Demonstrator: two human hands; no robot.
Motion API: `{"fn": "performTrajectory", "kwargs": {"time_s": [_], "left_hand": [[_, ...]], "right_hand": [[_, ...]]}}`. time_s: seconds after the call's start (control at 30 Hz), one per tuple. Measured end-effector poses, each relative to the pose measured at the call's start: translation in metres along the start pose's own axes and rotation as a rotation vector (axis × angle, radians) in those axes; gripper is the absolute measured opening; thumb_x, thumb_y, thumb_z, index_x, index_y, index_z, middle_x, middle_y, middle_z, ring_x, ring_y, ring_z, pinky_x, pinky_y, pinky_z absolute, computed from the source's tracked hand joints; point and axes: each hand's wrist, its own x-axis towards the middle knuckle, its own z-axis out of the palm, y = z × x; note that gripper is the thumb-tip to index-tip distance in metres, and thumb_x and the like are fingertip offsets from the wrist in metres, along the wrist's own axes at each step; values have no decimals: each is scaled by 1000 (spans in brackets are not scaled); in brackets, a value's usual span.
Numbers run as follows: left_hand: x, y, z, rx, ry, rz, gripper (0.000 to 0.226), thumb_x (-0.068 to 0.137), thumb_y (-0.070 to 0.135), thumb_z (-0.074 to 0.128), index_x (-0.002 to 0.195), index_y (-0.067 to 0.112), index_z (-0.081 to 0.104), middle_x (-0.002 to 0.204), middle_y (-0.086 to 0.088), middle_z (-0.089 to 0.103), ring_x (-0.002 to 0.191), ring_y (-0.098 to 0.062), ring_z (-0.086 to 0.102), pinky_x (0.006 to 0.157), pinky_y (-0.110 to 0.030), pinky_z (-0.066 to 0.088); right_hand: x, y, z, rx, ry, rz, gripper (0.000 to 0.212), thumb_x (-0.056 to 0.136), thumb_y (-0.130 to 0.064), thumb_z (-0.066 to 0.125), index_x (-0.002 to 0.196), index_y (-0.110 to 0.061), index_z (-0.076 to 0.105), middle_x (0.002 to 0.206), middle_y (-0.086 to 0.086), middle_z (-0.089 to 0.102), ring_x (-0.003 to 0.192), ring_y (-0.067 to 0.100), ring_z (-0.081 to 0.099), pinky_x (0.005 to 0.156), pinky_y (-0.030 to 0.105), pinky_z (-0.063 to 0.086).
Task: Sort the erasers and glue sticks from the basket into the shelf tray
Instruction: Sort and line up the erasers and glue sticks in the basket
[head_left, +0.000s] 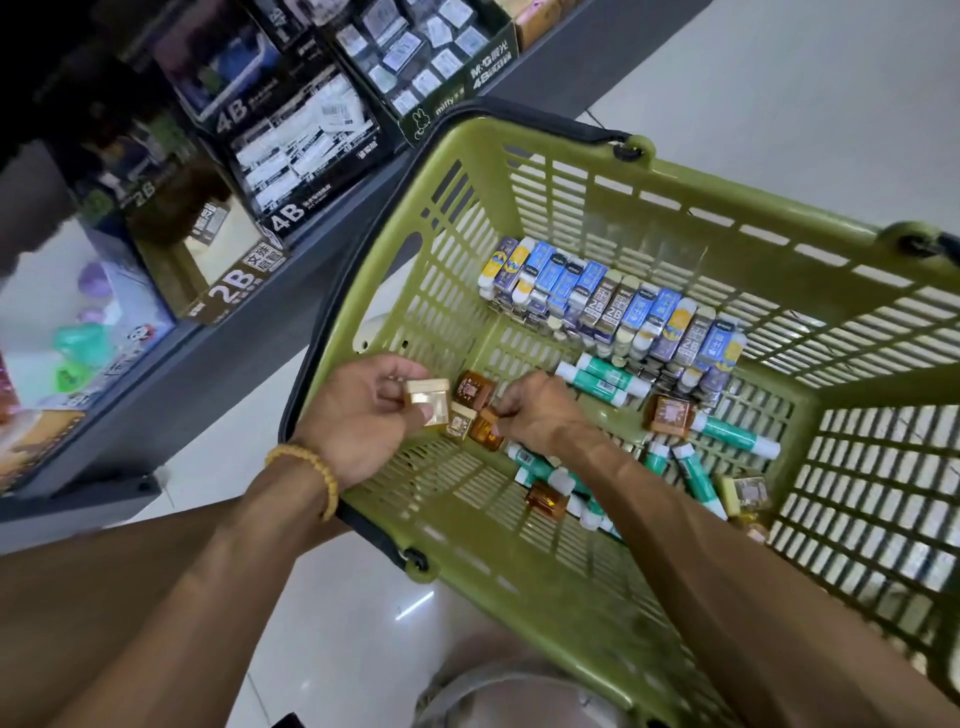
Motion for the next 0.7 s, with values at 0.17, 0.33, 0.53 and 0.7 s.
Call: {"fn": "performTrajectory", "kwargs": {"time_s": [0.17, 0.33, 0.53, 0.7], "left_hand": [[2, 2, 1, 26, 4, -7, 32, 80, 0, 73, 100, 24, 64, 88, 8, 66, 81, -3, 65, 69, -16, 53], [3, 4, 2, -14, -27, -11, 31, 79, -2, 74, 98, 21, 64, 93, -6, 70, 82, -22, 70, 72, -31, 59], [-1, 19, 18, -124, -190, 114, 33, 75, -1, 77, 101, 16, 65, 100, -9, 70, 81, -17, 72, 67, -24, 59], [-3, 35, 42, -142, -276, 189, 29, 77, -1, 74, 98, 15, 62, 99, -6, 70, 80, -17, 71, 66, -27, 60]], "right_hand": [[-3, 1, 7, -47, 7, -71, 11, 86, -14, 75, 80, -21, 69, 83, -6, 69, 76, 7, 63, 99, 32, 52], [-34, -9, -21, 459, -13, -88, 24, 99, -21, 59, 76, -21, 66, 74, -7, 66, 60, 0, 61, 58, 17, 49], [-77, -25, -54, 684, -109, -121, 26, 88, -20, 72, 106, -2, 70, 86, 11, 72, 73, 19, 69, 70, 30, 58], [-113, -11, -84, 620, 43, -82, 11, 90, -10, 70, 98, -3, 72, 82, 10, 69, 68, 17, 62, 65, 28, 55]]}}
